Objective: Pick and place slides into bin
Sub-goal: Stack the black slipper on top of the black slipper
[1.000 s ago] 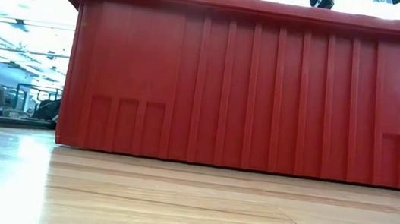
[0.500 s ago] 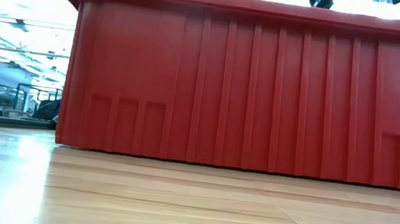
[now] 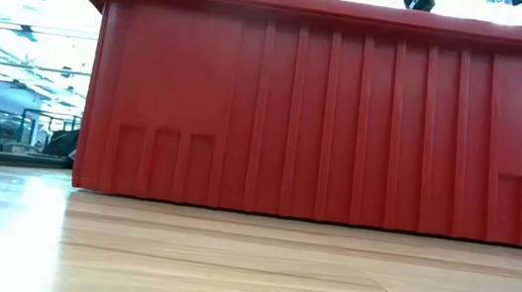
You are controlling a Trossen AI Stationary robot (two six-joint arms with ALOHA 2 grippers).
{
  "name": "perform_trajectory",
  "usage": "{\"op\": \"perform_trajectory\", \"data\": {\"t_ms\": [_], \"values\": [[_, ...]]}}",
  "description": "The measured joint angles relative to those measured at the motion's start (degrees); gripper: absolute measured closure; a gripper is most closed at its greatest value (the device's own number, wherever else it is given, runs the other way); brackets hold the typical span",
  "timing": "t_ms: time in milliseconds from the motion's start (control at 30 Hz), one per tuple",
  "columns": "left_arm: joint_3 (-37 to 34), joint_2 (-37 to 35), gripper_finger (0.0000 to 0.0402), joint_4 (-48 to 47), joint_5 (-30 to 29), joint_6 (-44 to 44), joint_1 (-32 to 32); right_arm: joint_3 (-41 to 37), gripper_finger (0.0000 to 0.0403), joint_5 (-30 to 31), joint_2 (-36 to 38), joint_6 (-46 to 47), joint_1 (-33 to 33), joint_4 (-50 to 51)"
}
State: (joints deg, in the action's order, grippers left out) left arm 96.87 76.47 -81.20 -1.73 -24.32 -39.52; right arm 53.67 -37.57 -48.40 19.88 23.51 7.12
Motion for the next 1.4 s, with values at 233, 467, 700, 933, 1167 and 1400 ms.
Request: {"op": "perform_trajectory", "data": {"t_ms": [233,467,700,933,1167,1400], "values": [[13.9,0.2,0.0400,-8.6,-12.8,11.4,15.6,0.0,0.0403,1.8,0.0,0.2,0.0,0.0],[20.2,10.3,0.0401,-5.4,-6.4,35.1,37.8,0.0,0.0403,4.8,0.0,0.9,0.0,0.0],[30.0,26.6,0.0401,-0.7,7.2,50.9,49.3,0.0,0.0403,5.0,0.0,-1.7,0.1,0.0],[36.7,40.2,0.0401,-1.2,20.9,56.1,53.9,0.0,0.0403,7.8,0.0,-6.6,1.4,0.0],[37.6,48.4,0.0401,-2.0,27.3,62.4,57.0,0.0,0.0403,13.6,0.0,-7.6,3.9,0.0],[37.6,51.6,0.0401,1.0,41.1,61.7,61.0,0.0,0.0403,13.6,0.0,-6.5,4.7,0.0]]}}
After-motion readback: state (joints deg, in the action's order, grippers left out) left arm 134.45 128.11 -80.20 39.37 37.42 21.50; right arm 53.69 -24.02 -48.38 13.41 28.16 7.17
